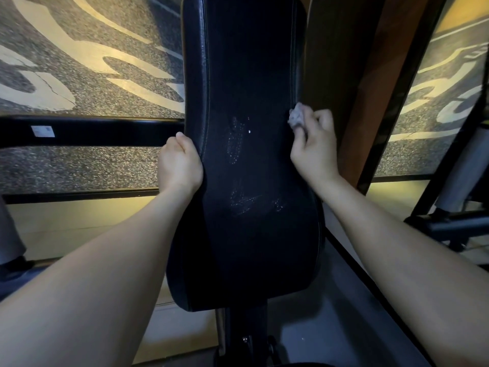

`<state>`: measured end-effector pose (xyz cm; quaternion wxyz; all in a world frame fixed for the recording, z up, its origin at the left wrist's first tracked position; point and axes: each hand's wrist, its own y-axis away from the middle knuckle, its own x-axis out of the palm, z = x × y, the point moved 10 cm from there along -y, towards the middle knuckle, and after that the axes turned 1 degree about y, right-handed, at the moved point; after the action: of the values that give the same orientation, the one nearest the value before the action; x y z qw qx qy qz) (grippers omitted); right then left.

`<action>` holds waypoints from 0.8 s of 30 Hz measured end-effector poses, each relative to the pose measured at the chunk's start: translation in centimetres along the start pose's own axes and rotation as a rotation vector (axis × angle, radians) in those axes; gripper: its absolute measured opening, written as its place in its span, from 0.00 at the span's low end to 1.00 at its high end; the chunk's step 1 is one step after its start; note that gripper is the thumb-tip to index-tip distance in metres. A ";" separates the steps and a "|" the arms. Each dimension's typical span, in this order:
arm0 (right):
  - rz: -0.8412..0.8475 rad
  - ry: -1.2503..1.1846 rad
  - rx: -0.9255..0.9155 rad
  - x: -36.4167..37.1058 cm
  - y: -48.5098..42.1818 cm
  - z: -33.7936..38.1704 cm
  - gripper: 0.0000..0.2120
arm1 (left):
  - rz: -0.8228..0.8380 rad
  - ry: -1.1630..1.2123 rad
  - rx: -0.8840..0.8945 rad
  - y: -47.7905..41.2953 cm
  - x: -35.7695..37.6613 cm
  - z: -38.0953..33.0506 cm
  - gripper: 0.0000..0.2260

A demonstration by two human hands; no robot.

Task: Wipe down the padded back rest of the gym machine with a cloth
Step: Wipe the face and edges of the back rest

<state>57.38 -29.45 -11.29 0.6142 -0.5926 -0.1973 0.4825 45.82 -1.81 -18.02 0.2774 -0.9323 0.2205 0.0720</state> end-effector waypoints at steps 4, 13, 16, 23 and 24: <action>0.025 0.058 -0.119 0.3 -0.4 1.4 0.19 | -0.001 0.001 -0.002 0.0 0.0 0.0 0.24; 0.205 0.109 -0.413 4.2 3.4 7.8 0.24 | 0.006 -0.031 -0.038 0.2 -0.2 0.1 0.24; 0.236 0.194 -0.515 3.7 1.4 7.1 0.23 | 0.002 -0.019 -0.028 0.2 -0.1 0.2 0.24; 0.081 0.123 -0.204 3.7 -0.3 6.8 0.21 | 0.009 -0.003 -0.034 0.2 -0.1 0.1 0.24; 0.152 0.110 -0.303 4.2 0.9 7.8 0.23 | 0.008 -0.002 -0.032 0.2 -0.1 0.1 0.24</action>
<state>52.60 -21.97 -11.79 0.4893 -0.7171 -0.1885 0.4592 45.68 -1.84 -18.18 0.2626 -0.9356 0.2229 0.0776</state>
